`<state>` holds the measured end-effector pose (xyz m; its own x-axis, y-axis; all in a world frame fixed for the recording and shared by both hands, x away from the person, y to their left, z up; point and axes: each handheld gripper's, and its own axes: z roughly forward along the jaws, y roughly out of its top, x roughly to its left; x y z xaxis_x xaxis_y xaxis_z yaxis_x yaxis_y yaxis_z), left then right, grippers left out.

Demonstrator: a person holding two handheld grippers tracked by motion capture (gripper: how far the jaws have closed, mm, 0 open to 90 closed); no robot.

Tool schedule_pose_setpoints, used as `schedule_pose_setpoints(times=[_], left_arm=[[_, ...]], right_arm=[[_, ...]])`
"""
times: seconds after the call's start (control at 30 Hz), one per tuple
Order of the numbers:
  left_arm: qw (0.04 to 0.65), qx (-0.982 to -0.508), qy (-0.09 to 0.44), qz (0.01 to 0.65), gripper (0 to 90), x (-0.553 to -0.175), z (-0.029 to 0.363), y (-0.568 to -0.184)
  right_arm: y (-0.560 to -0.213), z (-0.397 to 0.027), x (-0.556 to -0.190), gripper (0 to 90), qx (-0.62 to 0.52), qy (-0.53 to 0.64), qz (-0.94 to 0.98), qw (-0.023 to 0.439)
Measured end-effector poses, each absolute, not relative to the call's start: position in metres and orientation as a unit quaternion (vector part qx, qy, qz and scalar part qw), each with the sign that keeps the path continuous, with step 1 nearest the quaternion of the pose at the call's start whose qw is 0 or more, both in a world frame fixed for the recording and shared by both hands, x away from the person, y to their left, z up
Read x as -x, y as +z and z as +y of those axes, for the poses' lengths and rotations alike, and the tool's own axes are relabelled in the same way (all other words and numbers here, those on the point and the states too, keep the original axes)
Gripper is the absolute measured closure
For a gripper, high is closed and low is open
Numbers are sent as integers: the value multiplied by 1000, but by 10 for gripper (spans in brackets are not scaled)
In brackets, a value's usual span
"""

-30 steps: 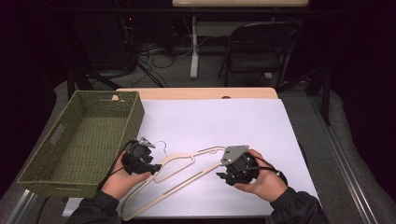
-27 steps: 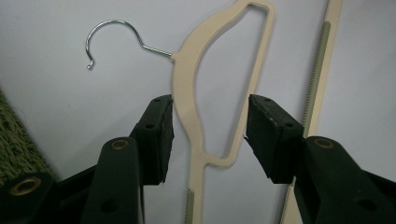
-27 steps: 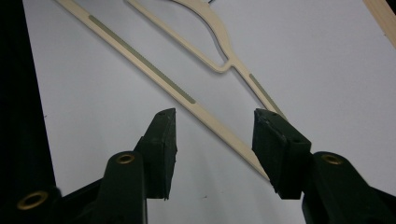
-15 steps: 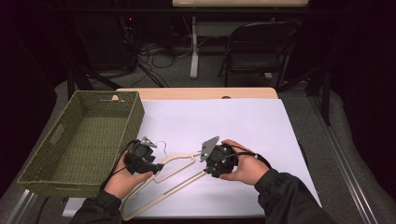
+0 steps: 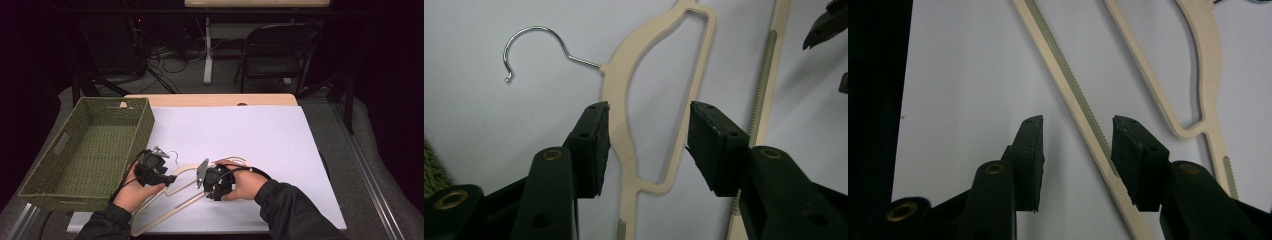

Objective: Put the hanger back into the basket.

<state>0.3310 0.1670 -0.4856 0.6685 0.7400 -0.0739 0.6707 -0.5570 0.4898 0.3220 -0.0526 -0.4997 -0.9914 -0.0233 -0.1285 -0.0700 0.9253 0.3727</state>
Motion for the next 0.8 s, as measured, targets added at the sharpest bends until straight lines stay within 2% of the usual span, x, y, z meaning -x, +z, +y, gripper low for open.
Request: schedule_pose_setpoints(times=[0.6, 0.73, 0.8], left_arm=[[242, -881, 67, 402, 514, -332, 170, -489], [243, -880, 67, 403, 514, -332, 171, -489], [242, -880, 67, 403, 514, -332, 171, -489]], right_arm=[[-527, -36, -343, 547, 16, 180, 983, 17], [-532, -37, -344, 601, 15, 161, 987, 11], [-531, -37, -344, 656, 18, 161, 987, 14]])
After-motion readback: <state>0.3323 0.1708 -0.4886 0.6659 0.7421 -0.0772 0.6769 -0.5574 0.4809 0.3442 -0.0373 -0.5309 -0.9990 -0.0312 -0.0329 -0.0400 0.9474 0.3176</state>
